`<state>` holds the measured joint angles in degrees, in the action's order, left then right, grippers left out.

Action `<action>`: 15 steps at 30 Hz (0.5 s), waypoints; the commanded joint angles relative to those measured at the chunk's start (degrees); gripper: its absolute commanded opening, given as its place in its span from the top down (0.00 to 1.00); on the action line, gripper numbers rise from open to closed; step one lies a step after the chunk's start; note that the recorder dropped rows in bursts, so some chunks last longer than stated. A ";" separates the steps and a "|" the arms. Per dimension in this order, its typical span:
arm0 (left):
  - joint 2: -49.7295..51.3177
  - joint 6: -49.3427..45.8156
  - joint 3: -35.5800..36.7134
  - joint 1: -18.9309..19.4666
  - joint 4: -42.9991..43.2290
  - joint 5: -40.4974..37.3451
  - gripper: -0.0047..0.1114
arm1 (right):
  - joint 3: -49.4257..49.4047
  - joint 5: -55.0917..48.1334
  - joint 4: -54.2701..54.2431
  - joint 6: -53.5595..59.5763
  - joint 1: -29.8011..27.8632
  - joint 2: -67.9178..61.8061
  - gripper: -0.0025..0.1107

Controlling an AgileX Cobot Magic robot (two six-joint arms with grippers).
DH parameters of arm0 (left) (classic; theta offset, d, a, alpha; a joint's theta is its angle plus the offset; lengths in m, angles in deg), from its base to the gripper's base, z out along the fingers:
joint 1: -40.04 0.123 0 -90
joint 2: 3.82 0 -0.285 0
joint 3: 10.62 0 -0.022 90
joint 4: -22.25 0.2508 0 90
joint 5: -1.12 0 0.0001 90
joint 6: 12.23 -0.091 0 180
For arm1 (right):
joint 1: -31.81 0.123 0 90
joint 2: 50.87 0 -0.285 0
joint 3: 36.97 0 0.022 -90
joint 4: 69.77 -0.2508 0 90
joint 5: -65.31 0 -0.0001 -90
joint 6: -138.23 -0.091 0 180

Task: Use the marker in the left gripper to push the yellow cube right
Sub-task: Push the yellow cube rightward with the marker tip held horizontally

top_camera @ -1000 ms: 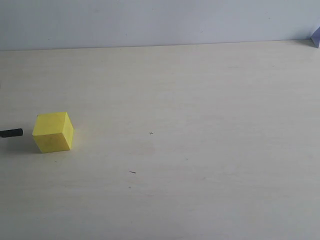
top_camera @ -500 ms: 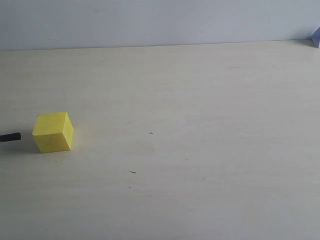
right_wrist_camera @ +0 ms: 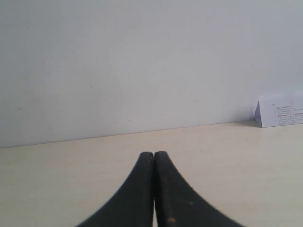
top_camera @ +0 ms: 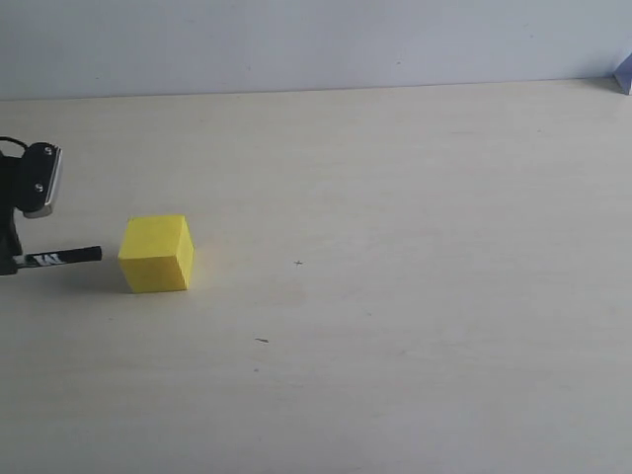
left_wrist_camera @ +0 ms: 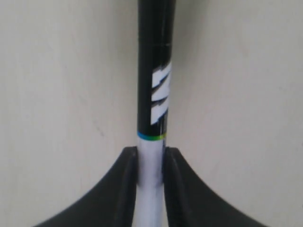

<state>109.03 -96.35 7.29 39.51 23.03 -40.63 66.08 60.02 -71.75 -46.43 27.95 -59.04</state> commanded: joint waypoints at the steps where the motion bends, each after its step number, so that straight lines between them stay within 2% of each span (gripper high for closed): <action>1: 0.27 0.19 -0.33 1.33 1.76 -0.51 0.96 | -0.27 0.28 -0.06 0.11 0.16 0.38 0.98; 5: 0.27 -1.10 -0.33 0.89 1.61 1.43 0.96 | -0.27 0.28 -0.06 0.11 0.16 0.38 0.98; 8: 0.38 -1.46 -0.33 -1.03 1.51 2.83 0.96 | -0.27 0.28 -0.06 0.11 0.16 0.38 0.98; 11: 0.93 -2.20 -0.46 -4.41 1.51 3.55 0.96 | -0.27 0.28 -0.06 0.11 0.16 0.38 0.98; 15: 2.27 -1.95 -1.61 -10.72 1.11 3.55 0.96 | -0.27 0.28 -0.06 0.11 0.16 0.38 0.98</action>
<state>110.63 -98.31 6.65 32.67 24.86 -37.59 66.08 60.02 -71.75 -46.43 27.95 -59.04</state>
